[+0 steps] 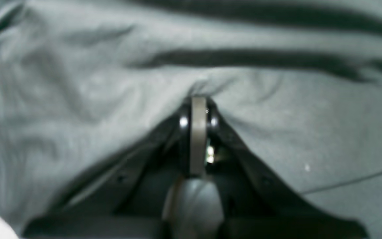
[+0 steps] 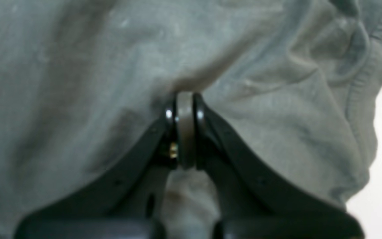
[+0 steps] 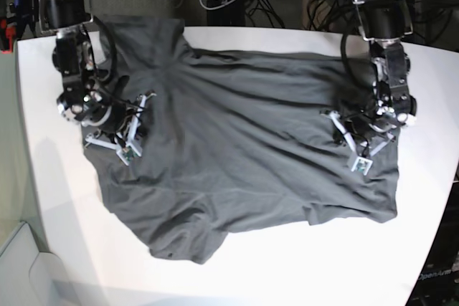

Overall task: Layout the t-shirt on the table in an organized manner, then fold the t-shirt properly
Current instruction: 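Drag the shirt corners with both grippers outward, flattening the body, then pull the shirt hem with the right gripper away from the left gripper, then release both grippers and move them to new grasp points on the shirt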

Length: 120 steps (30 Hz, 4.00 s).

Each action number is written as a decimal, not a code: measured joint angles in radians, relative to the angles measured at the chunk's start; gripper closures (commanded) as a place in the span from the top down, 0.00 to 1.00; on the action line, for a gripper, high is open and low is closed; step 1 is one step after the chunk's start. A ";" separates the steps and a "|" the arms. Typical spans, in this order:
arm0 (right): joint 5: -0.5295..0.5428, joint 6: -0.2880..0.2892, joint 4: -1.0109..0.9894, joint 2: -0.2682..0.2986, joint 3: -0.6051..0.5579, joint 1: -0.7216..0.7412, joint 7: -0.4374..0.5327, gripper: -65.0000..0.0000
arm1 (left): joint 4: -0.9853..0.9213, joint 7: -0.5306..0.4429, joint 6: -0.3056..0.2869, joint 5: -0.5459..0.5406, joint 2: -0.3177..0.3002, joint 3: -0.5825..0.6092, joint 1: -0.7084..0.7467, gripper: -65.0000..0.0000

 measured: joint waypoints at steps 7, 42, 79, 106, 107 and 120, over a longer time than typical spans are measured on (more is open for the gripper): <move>0.009 -0.010 0.111 0.007 -0.063 -0.108 0.023 0.00 | 0.034 -0.012 0.013 0.014 -0.119 -0.004 0.073 0.00; -0.021 0.029 -0.028 -0.071 -0.235 0.292 -0.087 0.00 | 0.284 0.249 0.021 0.127 -0.162 -0.087 0.066 0.00; -0.006 -0.108 -0.902 -0.026 -0.283 0.640 0.400 0.00 | 0.025 0.065 0.039 0.105 -0.081 -0.195 0.045 0.00; -0.026 -0.016 -0.056 -0.087 -0.086 0.308 -0.088 0.00 | 0.292 0.150 0.021 0.123 -0.034 -0.182 -0.096 0.00; -0.019 -0.014 -0.011 -0.103 -0.086 0.281 -0.103 0.00 | 0.257 0.144 0.023 0.124 -0.034 -0.180 -0.126 0.00; -0.025 -0.019 0.105 -0.157 -0.135 0.012 -0.146 0.00 | -0.218 0.013 0.024 0.127 -0.037 -0.184 -0.382 0.00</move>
